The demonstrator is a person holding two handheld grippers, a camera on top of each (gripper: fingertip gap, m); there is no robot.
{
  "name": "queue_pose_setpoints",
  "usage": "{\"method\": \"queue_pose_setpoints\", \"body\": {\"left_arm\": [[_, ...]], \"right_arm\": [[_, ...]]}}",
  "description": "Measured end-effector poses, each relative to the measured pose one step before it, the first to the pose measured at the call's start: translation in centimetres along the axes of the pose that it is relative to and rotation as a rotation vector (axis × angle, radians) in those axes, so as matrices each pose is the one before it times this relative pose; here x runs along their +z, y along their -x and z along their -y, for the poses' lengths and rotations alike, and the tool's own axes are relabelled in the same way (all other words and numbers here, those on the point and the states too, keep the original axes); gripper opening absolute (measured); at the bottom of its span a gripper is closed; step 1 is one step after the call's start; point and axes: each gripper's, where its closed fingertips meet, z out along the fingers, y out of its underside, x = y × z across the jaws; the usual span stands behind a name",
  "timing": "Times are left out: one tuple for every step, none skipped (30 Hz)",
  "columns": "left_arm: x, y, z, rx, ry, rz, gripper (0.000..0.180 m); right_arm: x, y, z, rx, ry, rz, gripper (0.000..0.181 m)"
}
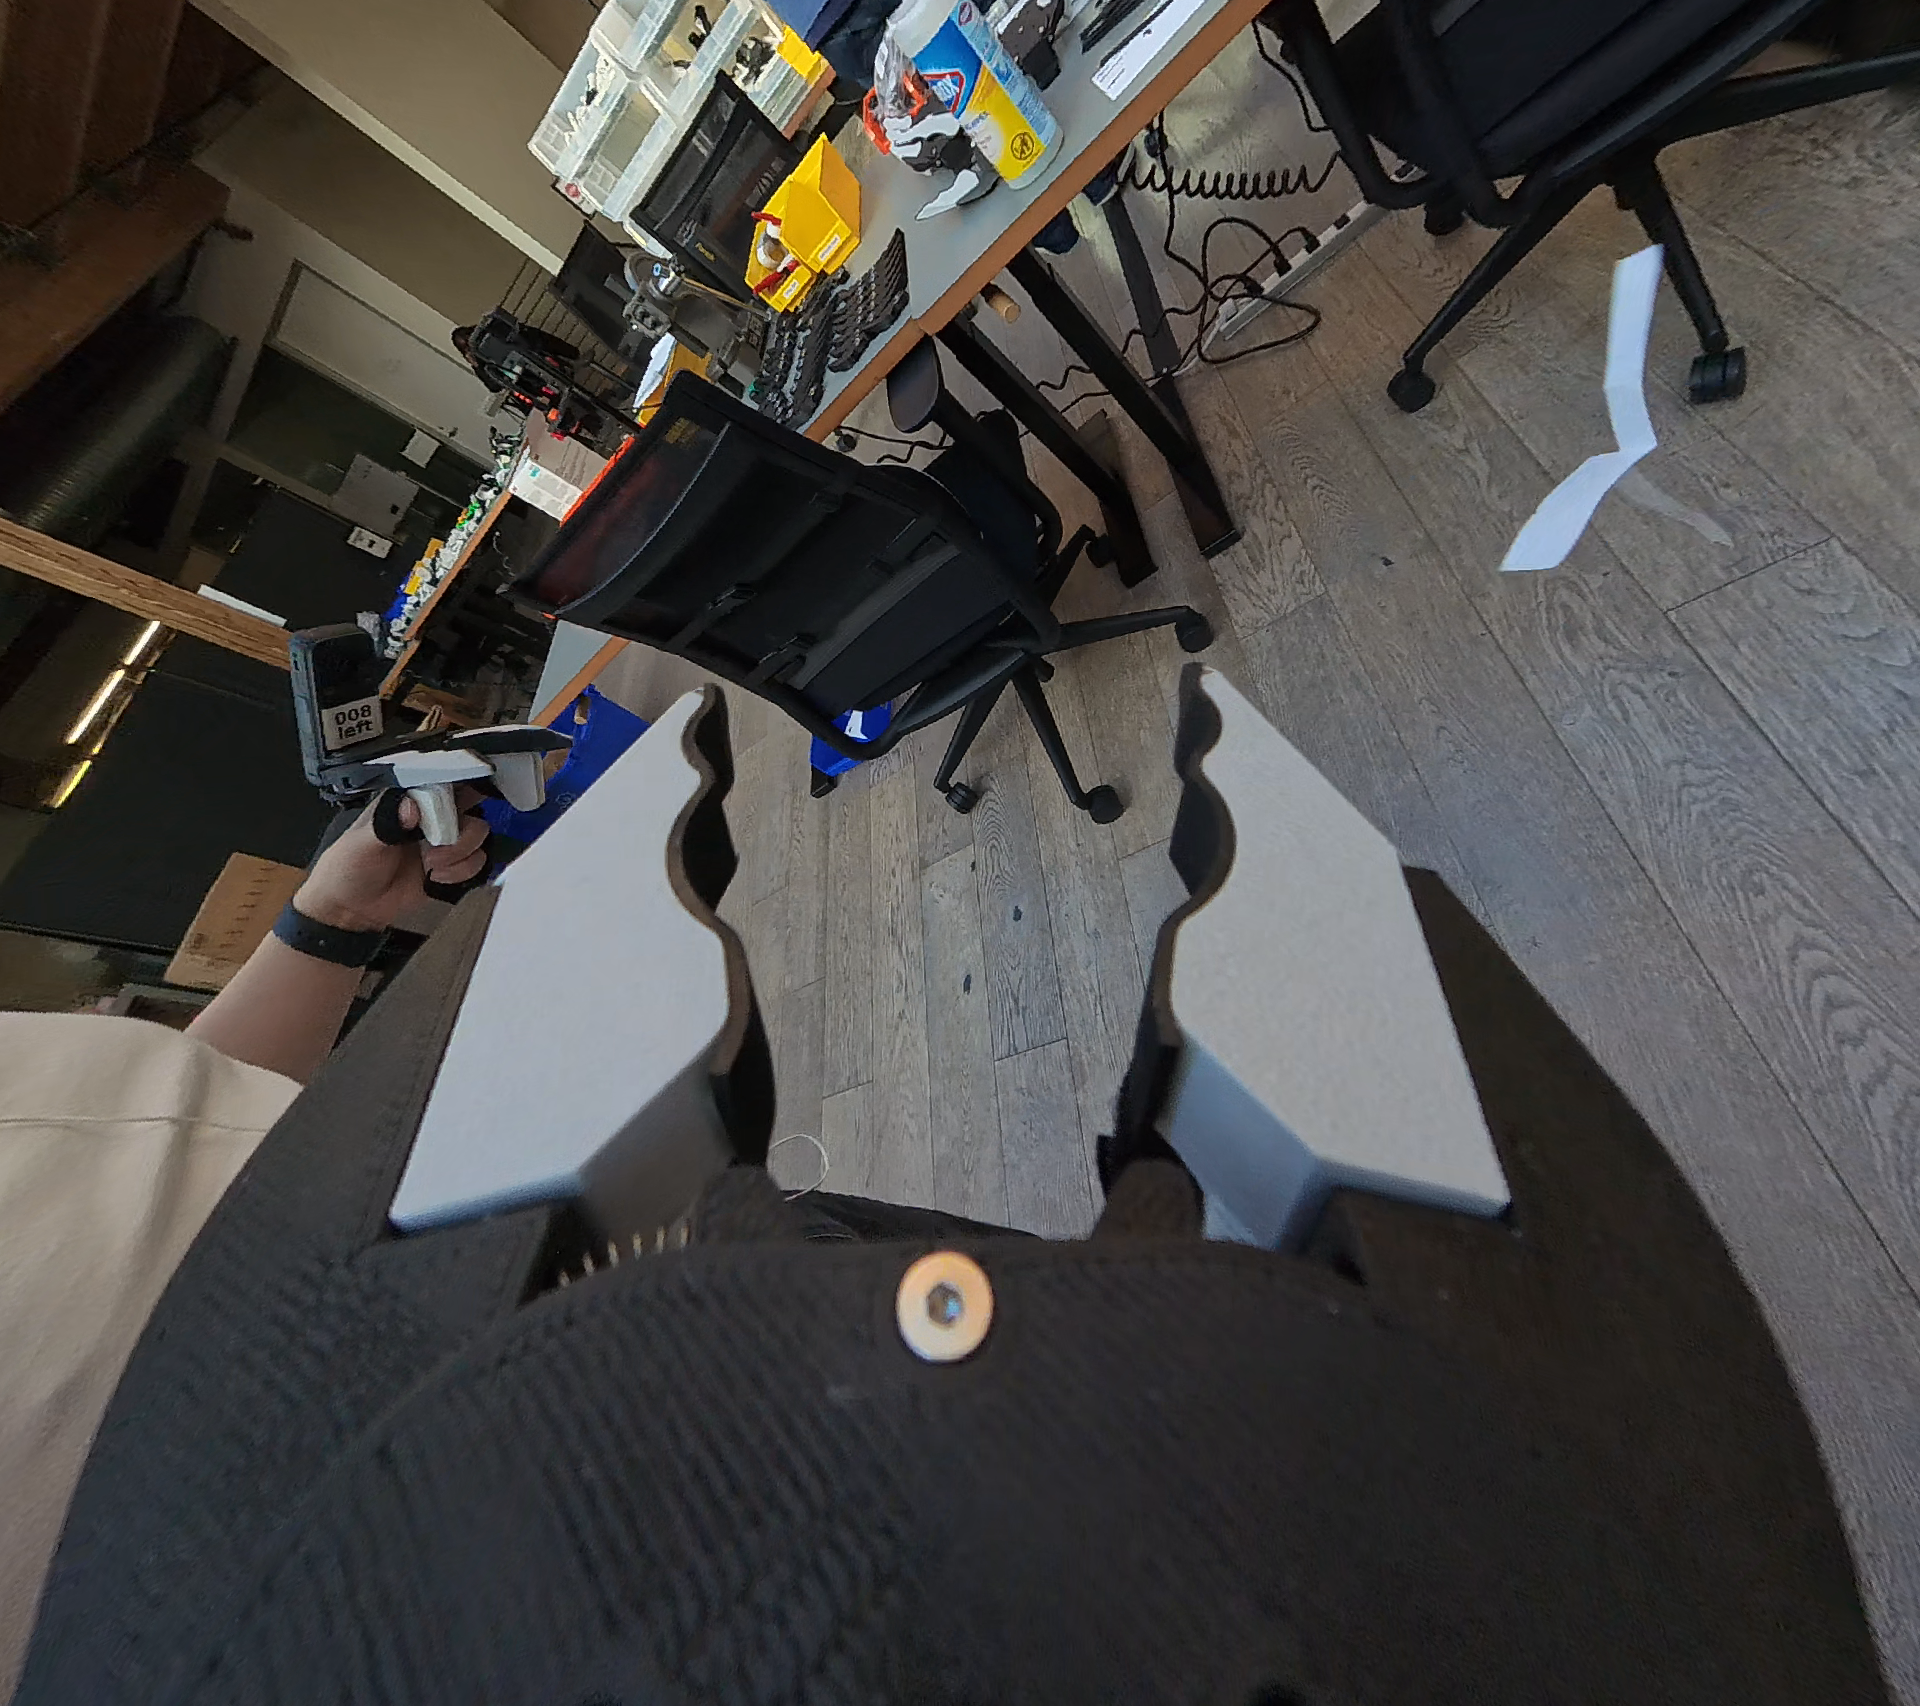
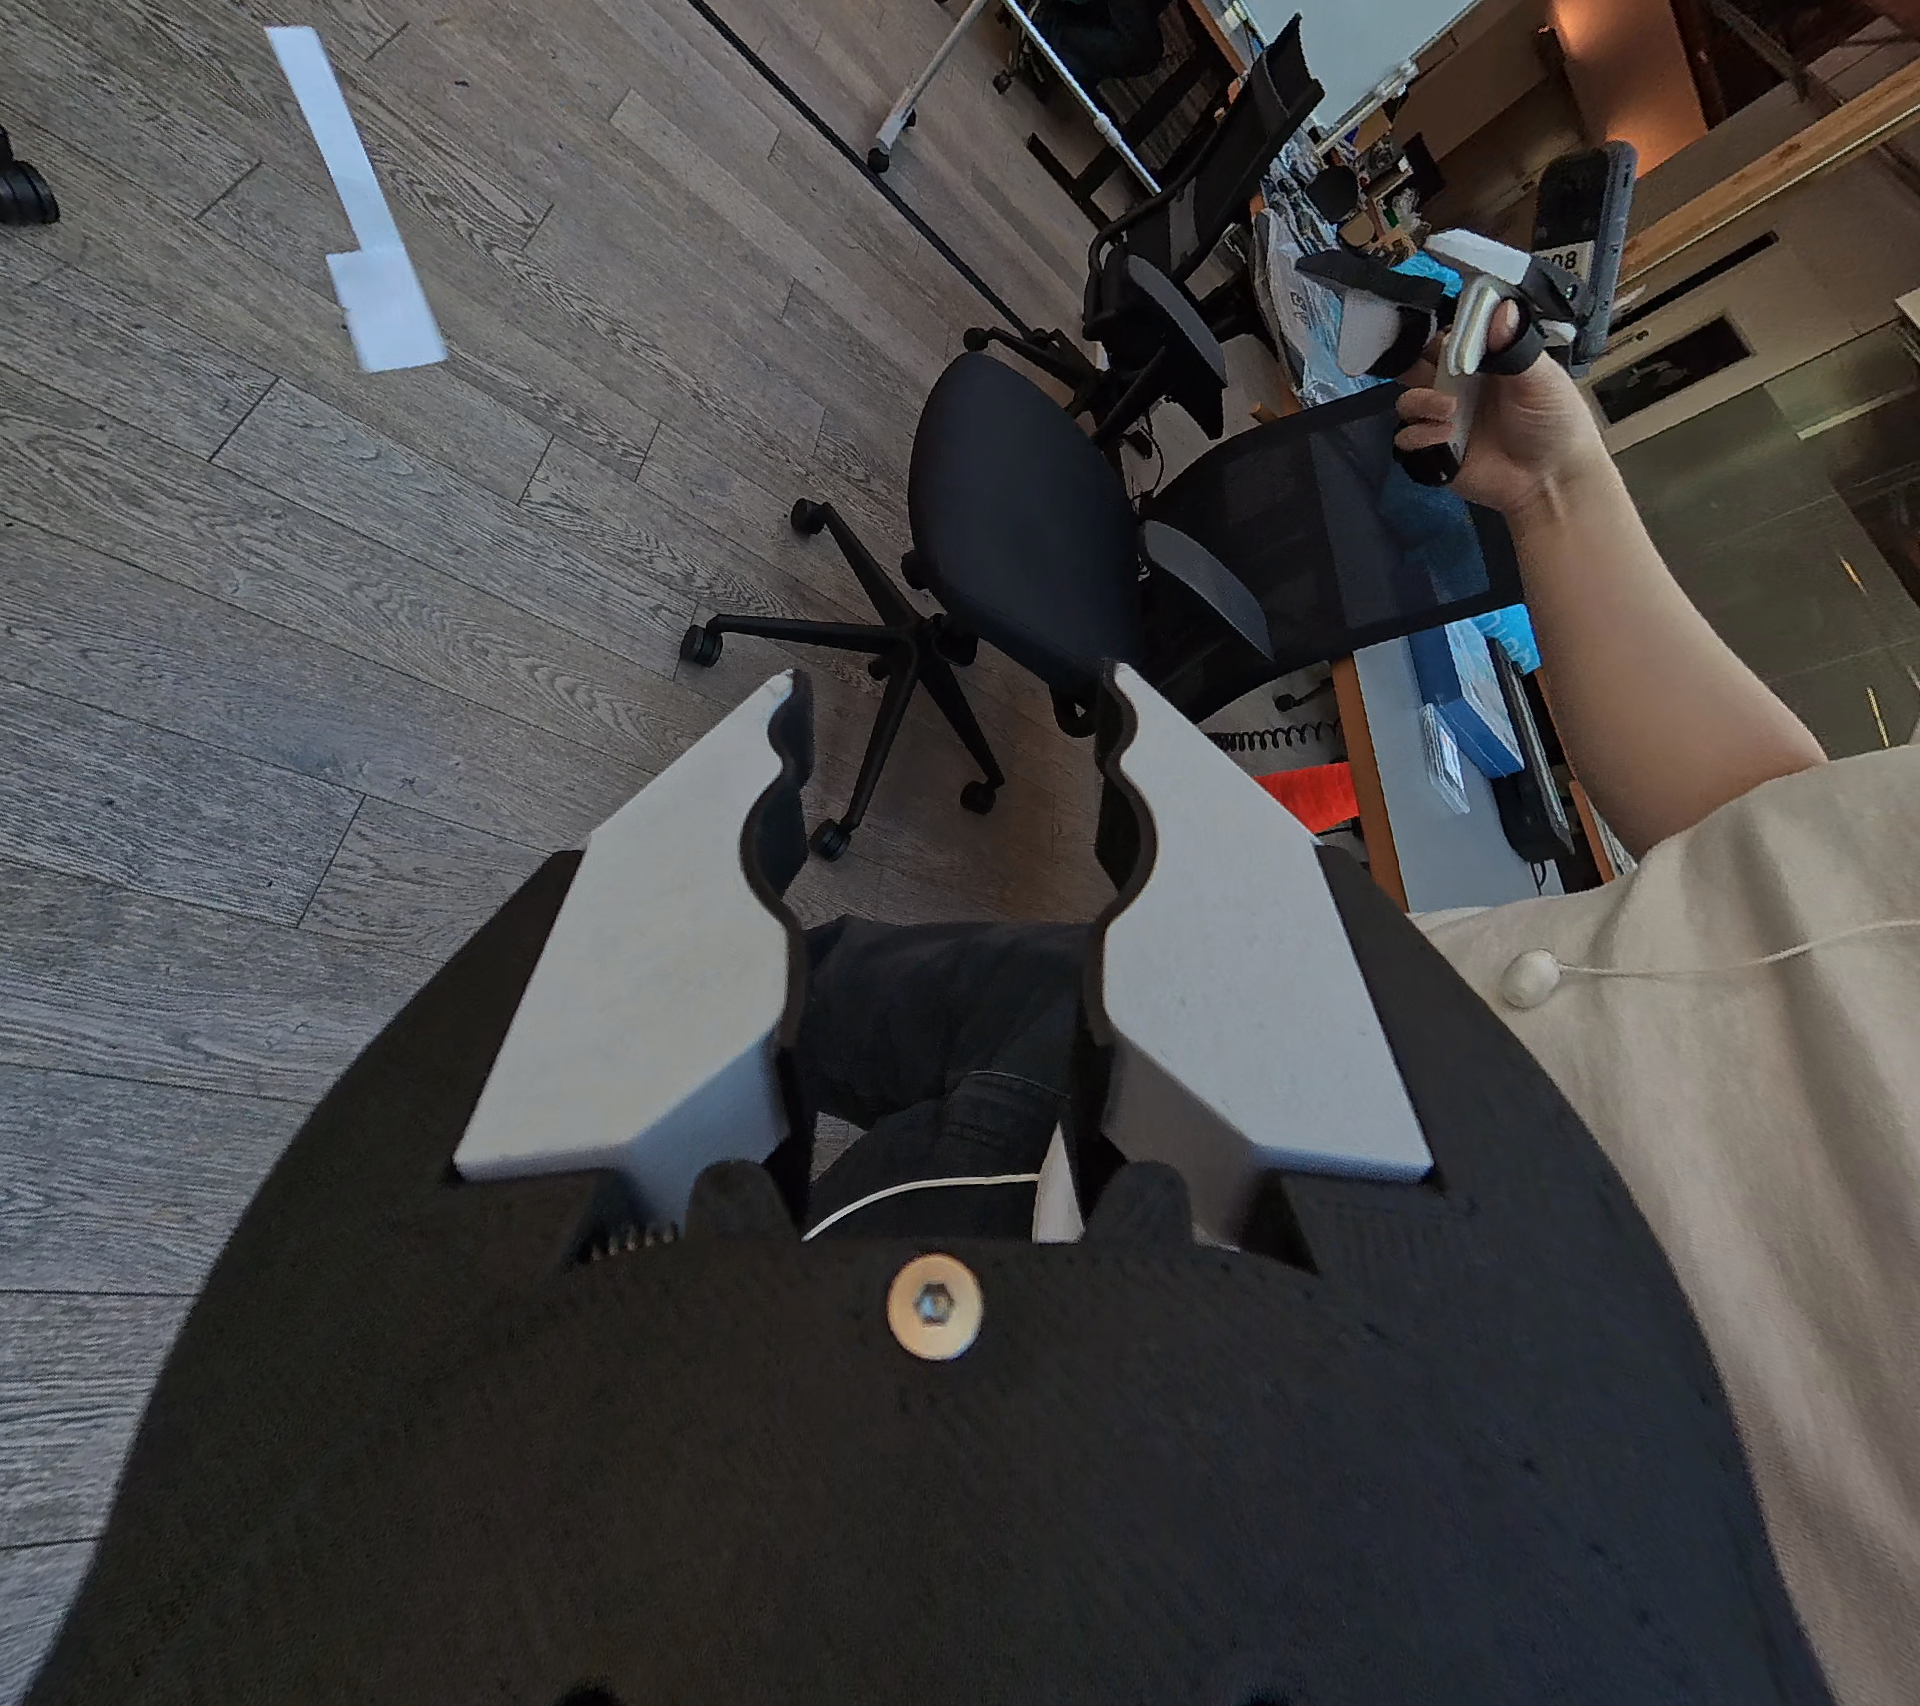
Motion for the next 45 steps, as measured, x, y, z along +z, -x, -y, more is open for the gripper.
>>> {"method": "queue_pose_setpoints", "body": {"left_arm": [[0.828,0.017,-0.380,0.0072,0.0127,0.0103,0.085],[0.707,-0.095,-0.377,0.0056,0.0075,0.0063,0.085],[0.643,-0.066,-0.244,0.0053,0.0069,0.0066,0.085],[0.580,-0.050,-0.249,0.0067,0.0065,0.0103,0.085],[0.543,-0.083,-0.225,0.0090,0.0063,0.0085,0.085],[0.574,-0.205,-0.219,0.0083,0.0083,0.0058,0.085],[0.531,-0.251,-0.223,0.0077,0.0079,0.0044,0.085],[0.543,-0.235,-0.164,0.0085,0.0086,0.0055,0.085],[0.511,-0.288,-0.147,0.0077,0.0083,0.0065,0.085],[0.539,-0.351,-0.093,0.0048,0.0063,0.0072,0.085],[0.509,-0.502,-0.121,0.0058,0.0032,0.0028,0.085],[0.500,-0.664,-0.271,0.0099,0.0024,0.0041,0.085],[0.527,-0.618,-0.196,0.0132,0.0078,0.0070,0.085],[0.908,-0.625,-0.009,0.0159,0.0124,0.0027,0.085],[0.844,-1.240,-0.514,0.0209,0.0082,-0.0014,0.084],[0.980,-1.329,-0.567,0.0245,0.0075,0.0044,0.084],[1.156,-1.556,-0.742,0.0187,0.0231,0.0026,0.082],[1.322,-2.006,-0.692,0.0049,0.0260,-0.0143,0.081],[1.476,-2.333,-0.467,-0.0083,0.0180,-0.0265,0.079],[1.691,-2.402,-0.306,-0.0174,0.0184,-0.0255,0.076],[1.888,-2.266,-0.002,-0.0168,0.0097,-0.0117,0.072],[2.106,-2.124,0.368,-0.0050,-0.0052,0.0020,0.067],[2.264,-2.194,0.448,0.0009,0.0038,0.0057,0.063],[2.268,-1.856,0.486,-0.0012,0.0191,0.0018,0.060],[2.352,-2.172,0.533,0.0076,0.0276,-0.0036,0.058],[2.258,-1.960,0.791,0.0092,0.0278,-0.0041,0.053],[2.166,-1.742,1.174,0.0033,0.0195,-0.0084,0.051],[2.075,-1.490,1.293,-0.0152,0.0231,-0.0137,0.052],[1.988,-1.402,1.237,-0.0446,0.0348,-0.0262,0.053],[1.689,-1.418,1.092,-0.0658,0.0434,-0.0456,0.053],[1.832,-1.435,1.074,-0.0715,0.0459,-0.0527,0.055],[1.800,-1.260,1.059,-0.0630,0.0376,-0.0517,0.056],[1.832,-1.045,1.000,-0.0490,0.0304,-0.0435,0.055],[1.843,-0.826,0.914,-0.0398,0.0243,-0.0293,0.056],[1.956,-0.626,0.940,-0.0343,0.0157,-0.0221,0.057],[1.967,-0.554,0.850,-0.0313,0.0062,-0.0145,0.059],[1.991,-0.570,0.657,-0.0229,0.0049,-0.0138,0.059],[2.060,-0.379,0.584,-0.0087,-0.0026,0.0007,0.059],[2.132,-0.291,0.424,0.0070,-0.0067,0.0124,0.059],[2.168,-0.383,0.159,0.0227,-0.0023,0.0132,0.059],[2.138,-0.507,0.050,0.0342,-0.0116,0.0096,0.059],[2.331,-0.634,-0.070,0.0434,-0.0214,0.0079,0.059],[2.608,-0.720,-0.399,0.0477,-0.0141,0.0102,0.059],[2.626,-0.859,-0.655,0.0441,-0.0021,0.0056,0.058],[2.756,-0.881,-0.724,0.0364,0.0034,0.0113,0.058]], "right_arm": [[0.057,-0.001,-0.016,-0.0001,0.0008,-0.0047,0.053],[0.075,0.098,-0.083,-0.0003,0.0031,-0.0034,0.053],[0.128,-0.181,0.049,-0.0013,0.0068,-0.0014,0.053],[0.131,0.159,-0.169,-0.0018,0.0079,0.0002,0.053],[0.144,0.151,-0.157,-0.0031,0.0059,-0.0007,0.053],[0.143,0.110,-0.055,-0.0046,0.0031,-0.0026,0.053],[0.154,0.032,0.039,-0.0057,0.0003,-0.0052,0.053],[0.207,0.057,0.055,-0.0046,0.0008,-0.0053,0.053],[0.224,0.046,0.035,-0.0011,0.0063,-0.0021,0.053],[0.249,0.158,-0.023,0.0048,0.0097,0.0047,0.053],[0.264,0.315,-0.030,0.0083,0.0107,0.0108,0.053],[0.335,0.426,-0.036,0.0068,0.0112,0.0145,0.053],[0.478,0.595,-0.171,0.0028,0.0130,0.0133,0.053],[0.638,0.786,-0.203,-0.0038,0.0150,0.0133,0.052],[0.828,1.011,-0.188,-0.0099,0.0164,0.0150,0.052],[1.036,1.196,-0.200,-0.0125,0.0176,0.0173,0.051],[1.257,1.403,-0.098,-0.0080,0.0202,0.0237,0.050],[1.546,1.694,-0.075,-0.0030,0.0228,0.0332,0.047],[1.652,1.458,0.064,-0.0033,0.0212,0.0253,0.046],[1.981,1.706,0.207,-0.0093,0.0213,0.0149,0.045],[2.134,1.989,0.349,-0.0109,0.0249,0.0203,0.045],[2.251,2.141,0.556,-0.0075,0.0280,0.0241,0.045],[2.332,2.149,0.891,-0.0014,0.0241,0.0251,0.044],[2.423,2.136,1.174,0.0026,0.0112,0.0255,0.044],[2.589,1.854,1.395,-0.0039,0.0002,0.0180,0.043],[2.845,2.067,1.378,-0.0121,-0.0001,0.0136,0.043],[3.012,2.105,1.493,-0.0137,0.0006,0.0118,0.043],[3.135,2.244,1.616,-0.0082,0.0012,0.0193,0.043],[3.185,2.401,1.561,0.0087,0.0070,0.0348,0.043],[3.044,2.430,1.181,0.0272,0.0293,0.0512,0.044],[2.948,2.521,0.889,0.0400,0.0507,0.0631,0.043],[2.660,2.123,0.690,0.0542,0.0596,0.0553,0.042],[2.327,2.133,0.636,0.0702,0.0613,0.0670,0.042],[2.106,2.136,0.737,0.0711,0.0463,0.0765,0.041],[2.073,1.701,0.881,0.0634,0.0338,0.0492,0.044],[2.052,1.497,0.900,0.0622,0.0271,0.0373,0.046],[2.046,1.554,0.975,0.0660,0.0110,0.0390,0.048],[2.056,1.325,1.025,0.0631,-0.0077,0.0266,0.048],[2.085,1.020,0.963,0.0539,-0.0250,0.0127,0.047],[2.232,0.900,0.762,0.0417,-0.0263,0.0052,0.046],[2.260,0.603,0.319,0.0312,-0.0120,-0.0112,0.046],[2.124,0.543,-0.043,0.0298,-0.0021,-0.0114,0.046],[1.816,0.518,-0.163,0.0269,-0.0075,-0.0048,0.046],[1.658,0.560,-0.224,0.0177,-0.0163,-0.0050,0.044],[1.560,0.504,-0.419,0.0081,-0.0114,-0.0082,0.043]]}}
